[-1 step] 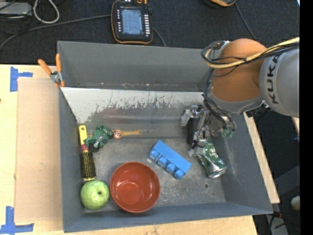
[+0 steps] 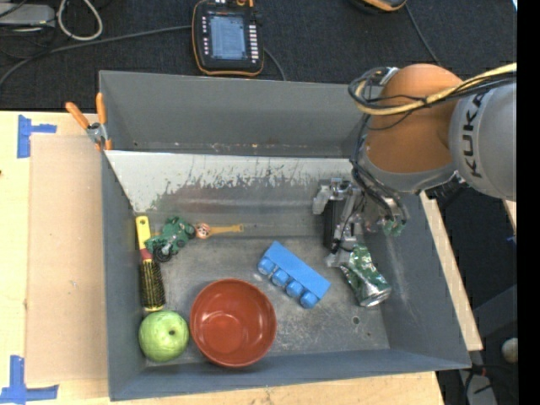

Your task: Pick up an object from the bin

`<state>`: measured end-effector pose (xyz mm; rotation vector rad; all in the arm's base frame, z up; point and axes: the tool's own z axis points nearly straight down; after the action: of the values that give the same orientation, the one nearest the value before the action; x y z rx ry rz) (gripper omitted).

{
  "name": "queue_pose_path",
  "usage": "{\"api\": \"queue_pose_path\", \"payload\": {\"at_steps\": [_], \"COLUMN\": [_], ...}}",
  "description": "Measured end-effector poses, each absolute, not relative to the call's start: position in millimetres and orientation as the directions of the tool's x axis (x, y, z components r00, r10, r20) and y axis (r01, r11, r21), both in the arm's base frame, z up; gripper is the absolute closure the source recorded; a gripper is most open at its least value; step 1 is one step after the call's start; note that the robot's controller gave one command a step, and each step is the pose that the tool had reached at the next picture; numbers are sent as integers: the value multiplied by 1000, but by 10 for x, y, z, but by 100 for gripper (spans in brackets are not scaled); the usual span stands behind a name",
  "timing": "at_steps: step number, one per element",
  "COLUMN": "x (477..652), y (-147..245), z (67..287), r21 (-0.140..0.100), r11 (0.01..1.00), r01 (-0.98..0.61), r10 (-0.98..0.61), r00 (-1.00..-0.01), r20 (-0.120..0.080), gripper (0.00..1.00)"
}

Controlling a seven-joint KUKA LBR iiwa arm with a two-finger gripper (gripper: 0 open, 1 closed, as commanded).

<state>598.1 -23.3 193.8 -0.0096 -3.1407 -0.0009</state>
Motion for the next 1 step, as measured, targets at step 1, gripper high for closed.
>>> {"api": "queue_pose_path", "payload": {"at_steps": [1], "x": [5738], "y": [25], "z": [674], "r21": [1], "r11": [988], "r01": [156], "r10": [156], "r00": [-988], "r20": [13], "gripper": [0]}}
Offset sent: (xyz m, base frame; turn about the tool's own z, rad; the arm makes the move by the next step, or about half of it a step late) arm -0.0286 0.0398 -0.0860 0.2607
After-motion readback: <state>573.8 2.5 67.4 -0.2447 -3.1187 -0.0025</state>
